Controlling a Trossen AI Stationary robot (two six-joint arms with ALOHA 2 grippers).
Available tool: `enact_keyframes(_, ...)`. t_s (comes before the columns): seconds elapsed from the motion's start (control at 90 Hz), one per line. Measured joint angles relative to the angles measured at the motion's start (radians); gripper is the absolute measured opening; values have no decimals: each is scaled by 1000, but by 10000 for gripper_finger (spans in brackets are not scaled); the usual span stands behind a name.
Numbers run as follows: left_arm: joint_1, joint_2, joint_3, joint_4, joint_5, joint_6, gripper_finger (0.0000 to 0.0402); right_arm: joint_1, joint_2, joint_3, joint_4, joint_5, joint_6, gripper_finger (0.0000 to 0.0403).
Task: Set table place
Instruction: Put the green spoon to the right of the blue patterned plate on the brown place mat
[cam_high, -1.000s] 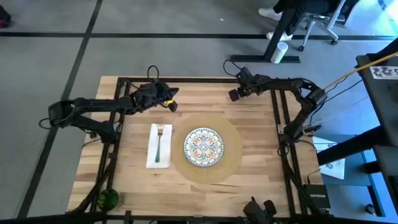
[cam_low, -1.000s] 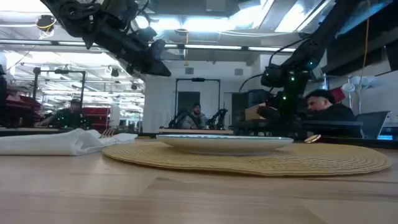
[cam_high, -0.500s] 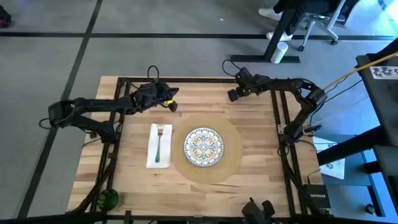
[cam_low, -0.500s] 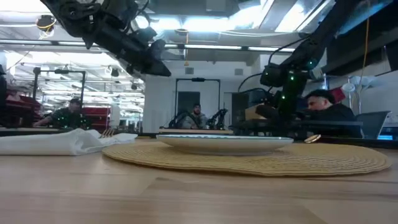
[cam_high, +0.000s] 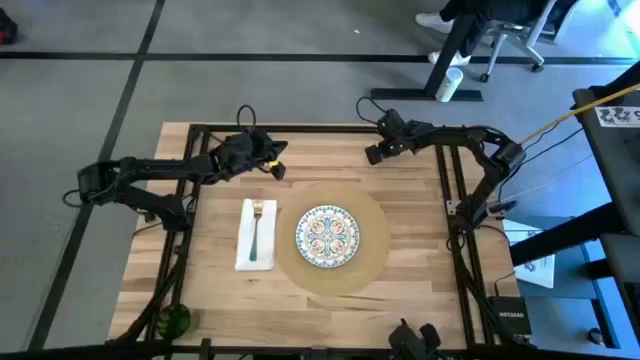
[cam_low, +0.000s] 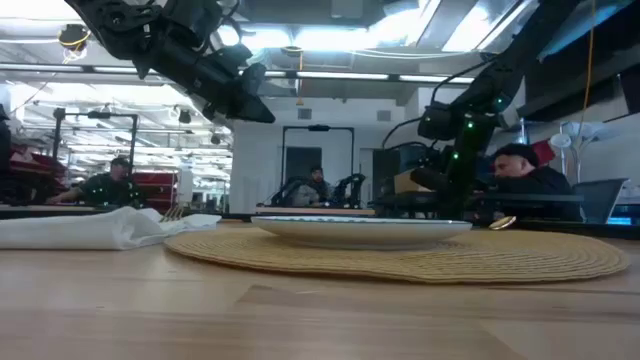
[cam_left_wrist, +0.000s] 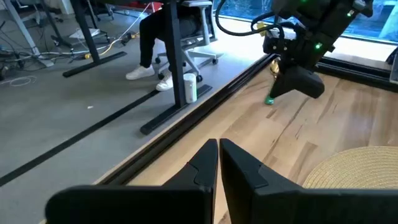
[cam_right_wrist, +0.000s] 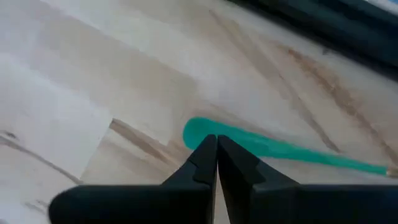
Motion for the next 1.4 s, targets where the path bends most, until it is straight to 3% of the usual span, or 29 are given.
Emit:
enact_keyframes(0.644, 0, 0, 0, -26, 0, 0, 1, 205, -18, 0, -155, -60, 34, 0)
enact_keyframes(0.844, 0, 0, 0, -25, 0, 0, 1, 295, -37, -1, -286, -88, 55, 0)
enact_keyframes(1.011, 0, 0, 0, -25, 0, -5, 1, 343, -37, -2, -254, 60, 56, 0)
enact_keyframes(1.289, 0, 0, 0, -25, 0, -19, 1, 266, -38, 37, -169, 320, 107, 0)
enact_keyframes(1.4, 0, 0, 0, -24, 0, -19, 1, 226, -38, 54, -157, 339, 99, 0)
